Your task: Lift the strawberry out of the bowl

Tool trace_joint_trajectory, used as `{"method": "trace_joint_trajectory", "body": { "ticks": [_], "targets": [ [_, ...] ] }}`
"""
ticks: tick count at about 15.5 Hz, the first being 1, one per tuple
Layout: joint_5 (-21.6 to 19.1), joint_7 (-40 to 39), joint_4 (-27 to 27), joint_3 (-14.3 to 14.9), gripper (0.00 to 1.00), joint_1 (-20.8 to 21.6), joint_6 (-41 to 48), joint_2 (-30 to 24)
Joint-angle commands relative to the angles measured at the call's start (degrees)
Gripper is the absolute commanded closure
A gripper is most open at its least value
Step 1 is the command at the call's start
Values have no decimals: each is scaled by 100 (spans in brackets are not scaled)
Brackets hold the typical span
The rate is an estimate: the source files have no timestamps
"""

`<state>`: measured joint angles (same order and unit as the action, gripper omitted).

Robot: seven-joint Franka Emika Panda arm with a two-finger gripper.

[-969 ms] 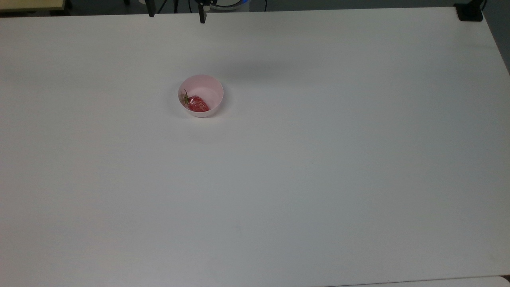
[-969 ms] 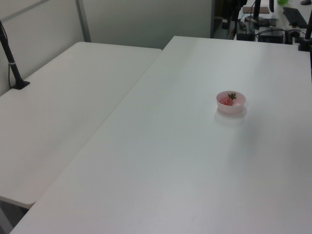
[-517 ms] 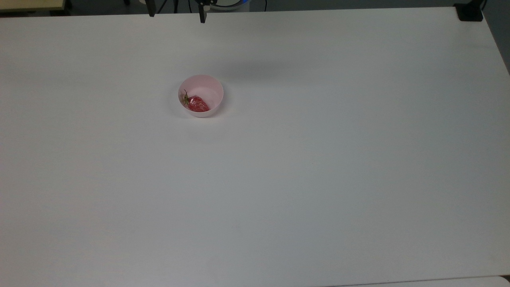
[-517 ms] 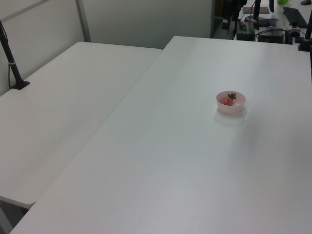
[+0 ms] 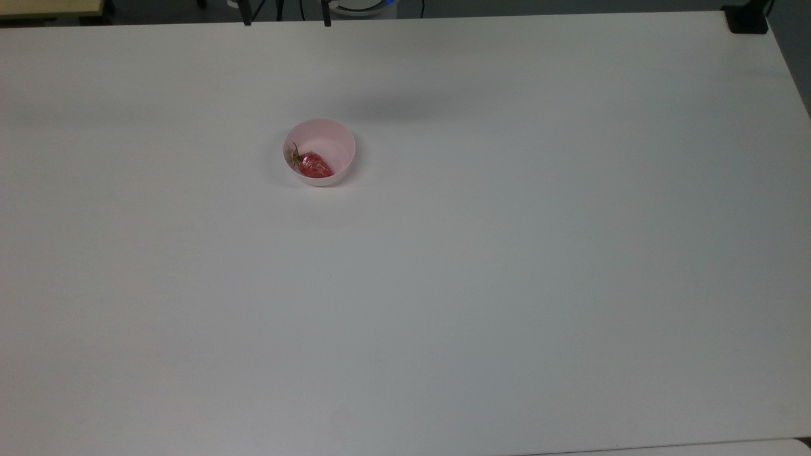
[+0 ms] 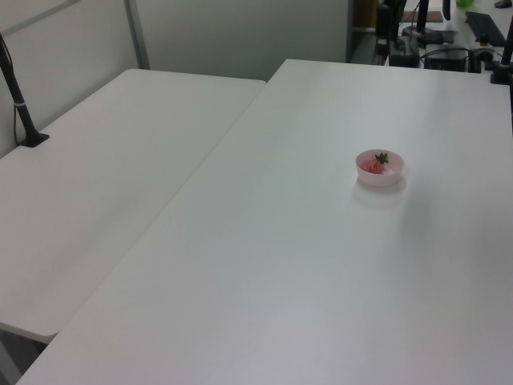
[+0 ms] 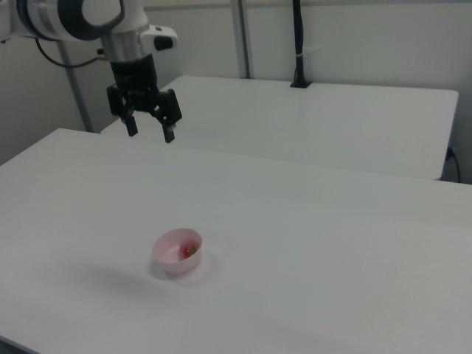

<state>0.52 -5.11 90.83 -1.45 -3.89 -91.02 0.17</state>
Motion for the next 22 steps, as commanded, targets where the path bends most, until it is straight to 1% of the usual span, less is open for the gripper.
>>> {"method": "trace_joint_trajectory", "body": {
  "ticks": [1,3,4,6,7,8,10,12,14,17,18,19,22],
  "targets": [
    [428,-1067,679,84,0,99,-47,53],
    [860,-1132,1031,22,0,152,-170,132],
    [993,-1098,1320,-30,0,187,-510,246],
    [1011,-1028,1743,-57,0,196,-1108,369],
    [1020,-1018,1806,-57,0,196,-1311,431],
    [1038,-1097,1807,-57,0,196,-1505,623],
    [1151,-1324,1798,-57,0,205,-1769,817],
    [1266,-1728,1789,-57,1,205,-1963,1002],
    [1485,-2176,1789,-83,3,213,-2043,1117],
    [1722,-2652,1789,-285,3,205,-2043,1231],
    [1810,-2653,1798,-312,3,205,-2034,1266],
    [1803,-2523,1789,-329,3,213,-2034,1293],
    [1697,-1627,1815,-330,3,205,-2043,1293]
  ]
}}
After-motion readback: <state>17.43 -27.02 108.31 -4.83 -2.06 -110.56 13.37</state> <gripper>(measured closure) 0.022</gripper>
